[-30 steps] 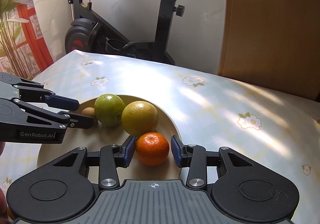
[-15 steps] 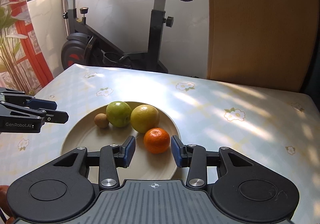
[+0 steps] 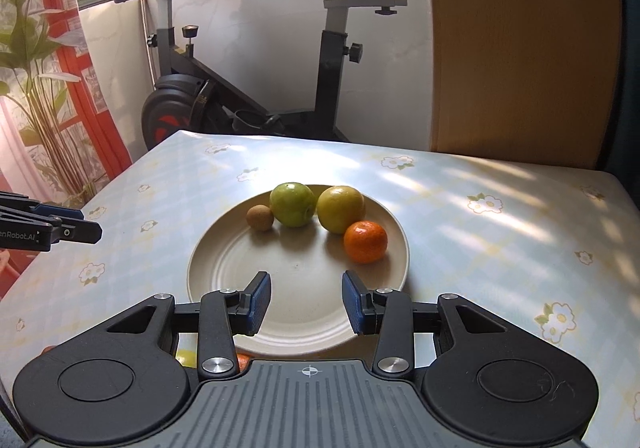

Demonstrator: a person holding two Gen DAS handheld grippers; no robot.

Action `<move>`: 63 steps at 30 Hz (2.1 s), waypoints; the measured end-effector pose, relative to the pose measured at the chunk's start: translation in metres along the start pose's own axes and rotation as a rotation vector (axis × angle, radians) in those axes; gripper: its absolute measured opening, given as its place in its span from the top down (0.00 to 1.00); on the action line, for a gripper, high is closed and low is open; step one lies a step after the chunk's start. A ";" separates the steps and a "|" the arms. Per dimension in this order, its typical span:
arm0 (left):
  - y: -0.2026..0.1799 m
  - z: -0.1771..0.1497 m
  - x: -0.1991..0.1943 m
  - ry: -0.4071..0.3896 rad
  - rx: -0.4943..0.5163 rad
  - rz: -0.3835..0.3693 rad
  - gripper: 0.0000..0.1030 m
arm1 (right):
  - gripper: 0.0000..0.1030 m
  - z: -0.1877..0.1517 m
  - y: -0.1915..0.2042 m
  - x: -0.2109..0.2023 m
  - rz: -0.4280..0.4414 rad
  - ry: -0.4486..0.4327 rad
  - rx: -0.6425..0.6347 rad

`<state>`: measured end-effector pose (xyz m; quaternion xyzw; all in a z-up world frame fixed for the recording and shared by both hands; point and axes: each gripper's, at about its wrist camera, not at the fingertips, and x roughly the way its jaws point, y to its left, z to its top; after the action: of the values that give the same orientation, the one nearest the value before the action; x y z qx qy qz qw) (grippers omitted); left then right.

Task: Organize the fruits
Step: 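Move both open tools back toward the fruit pile, then grasp the red apple with the right tool while the left tool presses its top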

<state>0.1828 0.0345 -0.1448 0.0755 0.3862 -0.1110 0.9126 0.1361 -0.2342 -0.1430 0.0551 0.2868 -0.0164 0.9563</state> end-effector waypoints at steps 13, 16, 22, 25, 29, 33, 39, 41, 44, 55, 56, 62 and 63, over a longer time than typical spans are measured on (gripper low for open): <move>-0.010 -0.033 -0.030 -0.036 -0.064 -0.028 0.59 | 0.64 -0.034 0.029 -0.028 0.039 0.009 0.018; -0.010 -0.041 -0.033 -0.032 -0.091 -0.039 0.59 | 0.64 -0.035 0.036 -0.030 0.051 0.013 0.003; 0.010 -0.048 -0.047 -0.025 -0.086 -0.010 0.59 | 0.64 -0.037 0.048 -0.031 0.104 0.019 0.007; 0.025 -0.050 -0.055 -0.020 -0.076 0.019 0.59 | 0.64 -0.037 0.059 -0.028 0.125 0.029 -0.008; 0.042 -0.055 -0.063 -0.027 -0.114 0.039 0.59 | 0.64 -0.039 0.075 -0.024 0.156 0.047 -0.025; 0.050 -0.067 -0.061 -0.004 -0.147 0.031 0.59 | 0.64 -0.042 0.092 -0.022 0.194 0.071 -0.059; 0.051 -0.078 -0.064 -0.007 -0.162 0.019 0.59 | 0.64 -0.043 0.115 -0.020 0.264 0.105 -0.087; 0.052 -0.080 -0.063 -0.004 -0.167 0.011 0.59 | 0.64 -0.044 0.122 -0.019 0.284 0.120 -0.108; 0.052 -0.082 -0.062 -0.007 -0.172 -0.002 0.59 | 0.64 -0.045 0.132 -0.019 0.294 0.131 -0.152; 0.054 -0.090 -0.044 0.018 -0.234 -0.074 0.59 | 0.57 -0.050 0.148 -0.015 0.310 0.182 -0.224; 0.054 -0.091 -0.043 0.018 -0.239 -0.083 0.59 | 0.56 -0.050 0.149 -0.014 0.312 0.187 -0.230; 0.054 -0.093 -0.037 0.038 -0.256 -0.119 0.59 | 0.54 -0.051 0.158 -0.008 0.327 0.214 -0.299; 0.054 -0.093 -0.036 0.039 -0.258 -0.125 0.59 | 0.54 -0.052 0.160 -0.008 0.330 0.216 -0.311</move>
<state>0.1088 0.1126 -0.1803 -0.0648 0.4187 -0.1157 0.8984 0.1115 -0.0692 -0.1664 -0.0452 0.3737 0.1902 0.9067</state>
